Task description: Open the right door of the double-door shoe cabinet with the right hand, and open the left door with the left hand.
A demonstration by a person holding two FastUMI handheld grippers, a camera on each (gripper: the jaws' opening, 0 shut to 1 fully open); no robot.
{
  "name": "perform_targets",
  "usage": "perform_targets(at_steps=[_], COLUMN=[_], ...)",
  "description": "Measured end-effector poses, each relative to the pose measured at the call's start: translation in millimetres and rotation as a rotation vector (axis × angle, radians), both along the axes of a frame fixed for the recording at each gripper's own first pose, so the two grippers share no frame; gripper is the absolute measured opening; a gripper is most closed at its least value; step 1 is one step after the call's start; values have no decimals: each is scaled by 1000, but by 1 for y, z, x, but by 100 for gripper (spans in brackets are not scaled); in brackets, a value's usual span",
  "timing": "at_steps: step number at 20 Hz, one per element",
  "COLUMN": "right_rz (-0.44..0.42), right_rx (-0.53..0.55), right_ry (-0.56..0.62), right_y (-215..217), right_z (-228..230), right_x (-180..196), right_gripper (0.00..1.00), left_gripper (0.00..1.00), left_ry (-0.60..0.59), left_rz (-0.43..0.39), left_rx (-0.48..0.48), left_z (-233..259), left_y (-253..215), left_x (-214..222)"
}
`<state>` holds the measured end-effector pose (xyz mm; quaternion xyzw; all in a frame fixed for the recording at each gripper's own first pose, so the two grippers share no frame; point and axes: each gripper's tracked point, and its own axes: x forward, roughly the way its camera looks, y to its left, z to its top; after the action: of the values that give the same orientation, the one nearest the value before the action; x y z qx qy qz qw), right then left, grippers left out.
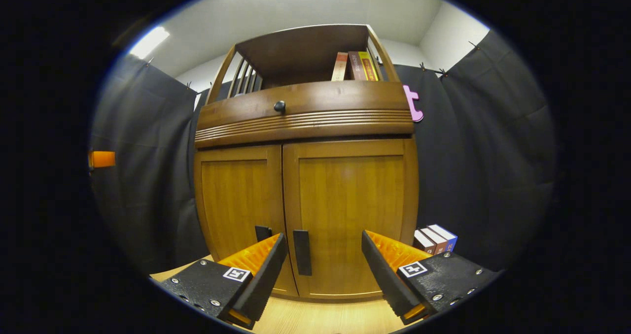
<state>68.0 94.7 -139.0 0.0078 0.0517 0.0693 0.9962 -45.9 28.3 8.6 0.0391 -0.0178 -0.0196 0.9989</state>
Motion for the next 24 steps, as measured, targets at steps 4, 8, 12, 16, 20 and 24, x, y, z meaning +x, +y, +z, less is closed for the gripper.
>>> perform_targets(at_steps=[4,8,12,16,20,24], right_rz=[20,10,-1,10,0,-4], right_rx=[-3,-38,-42,-26,-17,-4], right_ry=[36,42,73,112,147,166], right_y=[17,24,28,39,41,41], right_z=[-32,-51,-73,-94,-112,-123], right_x=[25,49,69,87,100,107], right_gripper=[94,94,94,97,72,60], left_gripper=[95,96,95,96,96,96], left_ry=[-2,2,-2,-15,-3,-8], left_rz=[6,27,37,58,65,70], left_rx=[-6,-1,3,21,30,32], left_z=[-2,-5,-7,-6,-11,-11], left_y=[6,12,23,31,37,40], left_x=[0,0,-7,-7,-5,-1])
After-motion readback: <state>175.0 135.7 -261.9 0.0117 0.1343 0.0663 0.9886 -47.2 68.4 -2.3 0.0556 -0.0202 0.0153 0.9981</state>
